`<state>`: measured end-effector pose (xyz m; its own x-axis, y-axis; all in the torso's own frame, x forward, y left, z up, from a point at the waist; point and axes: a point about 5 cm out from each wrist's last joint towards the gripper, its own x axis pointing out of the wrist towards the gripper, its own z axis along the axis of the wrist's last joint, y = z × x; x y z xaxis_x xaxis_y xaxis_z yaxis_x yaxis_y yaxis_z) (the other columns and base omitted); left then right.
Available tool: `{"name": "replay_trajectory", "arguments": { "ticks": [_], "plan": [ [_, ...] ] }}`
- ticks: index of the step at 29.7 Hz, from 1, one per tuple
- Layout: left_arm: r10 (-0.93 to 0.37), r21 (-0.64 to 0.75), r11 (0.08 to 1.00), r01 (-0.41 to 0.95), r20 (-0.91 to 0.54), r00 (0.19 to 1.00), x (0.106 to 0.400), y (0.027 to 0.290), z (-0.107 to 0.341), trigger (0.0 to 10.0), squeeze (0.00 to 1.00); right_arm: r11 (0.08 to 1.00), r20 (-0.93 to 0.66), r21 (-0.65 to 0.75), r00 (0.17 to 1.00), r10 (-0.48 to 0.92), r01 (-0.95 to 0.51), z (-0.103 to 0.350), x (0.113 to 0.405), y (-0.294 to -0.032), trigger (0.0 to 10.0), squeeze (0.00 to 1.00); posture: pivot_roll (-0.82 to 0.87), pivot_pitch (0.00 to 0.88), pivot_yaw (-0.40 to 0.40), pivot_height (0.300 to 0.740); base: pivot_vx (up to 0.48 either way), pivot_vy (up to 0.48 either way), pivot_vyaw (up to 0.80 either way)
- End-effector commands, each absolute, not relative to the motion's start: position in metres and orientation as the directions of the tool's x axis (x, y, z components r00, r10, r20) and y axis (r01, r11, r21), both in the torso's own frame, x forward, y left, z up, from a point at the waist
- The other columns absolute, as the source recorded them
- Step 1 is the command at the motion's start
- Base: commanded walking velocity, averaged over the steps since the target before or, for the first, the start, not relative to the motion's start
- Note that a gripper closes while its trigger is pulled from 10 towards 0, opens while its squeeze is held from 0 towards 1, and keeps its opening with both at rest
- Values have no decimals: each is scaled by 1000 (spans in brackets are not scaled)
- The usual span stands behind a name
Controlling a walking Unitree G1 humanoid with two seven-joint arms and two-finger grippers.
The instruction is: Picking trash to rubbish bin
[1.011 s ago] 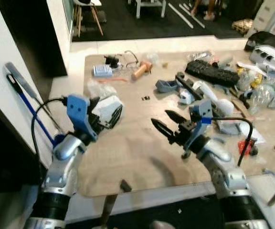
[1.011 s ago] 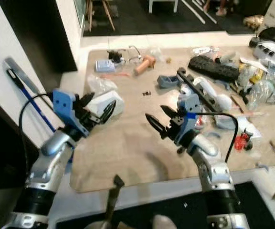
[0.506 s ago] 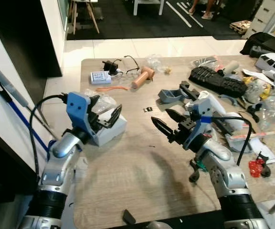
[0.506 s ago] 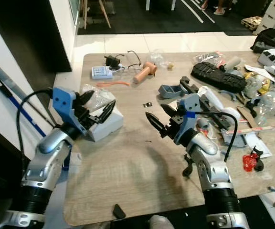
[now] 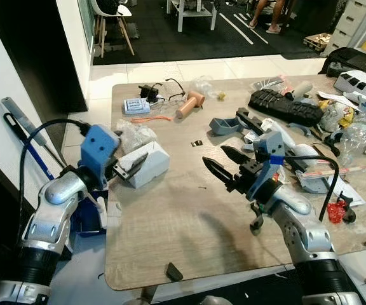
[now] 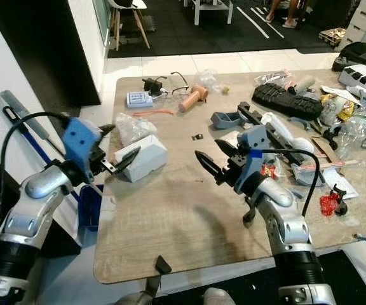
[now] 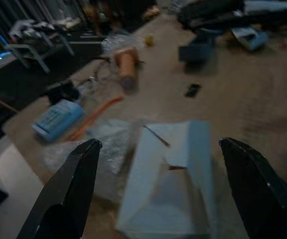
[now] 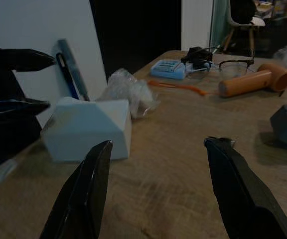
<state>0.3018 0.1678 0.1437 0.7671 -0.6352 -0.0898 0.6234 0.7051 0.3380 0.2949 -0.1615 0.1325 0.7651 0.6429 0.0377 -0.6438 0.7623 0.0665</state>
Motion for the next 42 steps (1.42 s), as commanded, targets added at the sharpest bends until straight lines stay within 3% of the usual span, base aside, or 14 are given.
{"name": "replay_trajectory", "arguments": {
  "ticks": [1,7,17,33,42],
  "plan": [
    [-646,369,652,662,-188,740,306,165,143,10000,0,717,1,15,717,697,-697,134,289,-165,10000,0,-92,0,-12,740,0,0,0],
    [-636,336,638,693,-278,720,315,161,146,10000,0,644,-113,-102,652,750,-758,137,280,-181,10000,0,-92,0,-2,740,0,0,0],
    [-614,295,649,701,-342,712,322,157,154,10000,0,575,-222,-170,600,769,-800,136,269,-188,10000,0,-88,0,17,740,0,0,0],
    [-513,266,705,657,-448,732,327,165,145,10000,0,589,-222,-209,625,749,-780,145,272,-196,10000,0,-82,0,21,740,0,0,0],
    [-518,127,741,659,-517,682,324,152,141,10000,0,590,-236,-219,628,741,-778,143,271,-199,10000,0,-82,0,27,740,0,0,0]
  ]
}}
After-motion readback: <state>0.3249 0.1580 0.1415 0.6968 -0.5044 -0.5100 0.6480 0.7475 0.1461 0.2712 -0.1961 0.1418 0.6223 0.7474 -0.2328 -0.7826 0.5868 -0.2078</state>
